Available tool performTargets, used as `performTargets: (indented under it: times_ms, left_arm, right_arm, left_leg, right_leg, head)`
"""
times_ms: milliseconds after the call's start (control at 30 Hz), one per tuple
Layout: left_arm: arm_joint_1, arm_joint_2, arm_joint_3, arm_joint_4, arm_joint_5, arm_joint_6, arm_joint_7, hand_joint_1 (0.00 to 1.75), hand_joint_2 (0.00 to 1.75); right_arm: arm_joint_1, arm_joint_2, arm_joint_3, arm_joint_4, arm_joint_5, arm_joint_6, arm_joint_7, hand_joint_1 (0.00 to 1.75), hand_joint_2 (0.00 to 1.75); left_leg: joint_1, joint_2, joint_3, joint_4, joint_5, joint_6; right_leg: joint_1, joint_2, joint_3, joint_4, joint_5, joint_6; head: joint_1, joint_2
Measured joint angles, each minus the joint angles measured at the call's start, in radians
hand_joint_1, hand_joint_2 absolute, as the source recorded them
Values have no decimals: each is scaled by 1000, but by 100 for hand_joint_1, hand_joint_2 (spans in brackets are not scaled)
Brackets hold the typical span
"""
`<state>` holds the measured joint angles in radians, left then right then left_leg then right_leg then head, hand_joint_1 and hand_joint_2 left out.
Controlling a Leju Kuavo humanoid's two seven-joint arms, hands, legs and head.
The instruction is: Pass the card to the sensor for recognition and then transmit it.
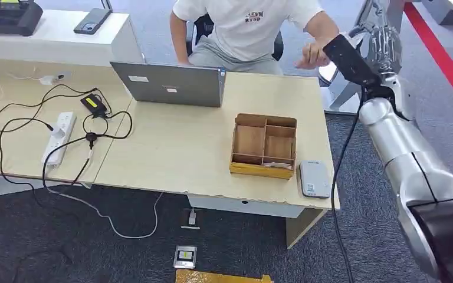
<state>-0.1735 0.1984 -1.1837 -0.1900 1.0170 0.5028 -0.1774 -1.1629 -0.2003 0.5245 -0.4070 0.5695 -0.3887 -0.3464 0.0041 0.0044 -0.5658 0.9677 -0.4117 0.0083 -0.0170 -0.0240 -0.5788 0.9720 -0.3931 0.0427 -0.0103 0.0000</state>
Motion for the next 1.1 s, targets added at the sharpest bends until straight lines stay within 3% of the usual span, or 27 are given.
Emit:
performTargets:
  times_ms: [533,1100]
  left_arm:
    - [4,-11,9,0,45,23,32,0,0]
    - [4,-23,31,0,69,36,34,0,0]
  right_arm:
    - [310,-84,10,-130,-3,66,105,175,175]
    - [481,-92,40,-279,46,129,181,175,175]
  left_leg:
    - [0,0,-1,0,-1,0]
    - [0,0,-1,0,-1,0]
  right_leg:
    - [0,0,0,0,0,0]
    - [0,0,0,0,0,0]
  head:
    - [-1,0]
    - [-1,0]
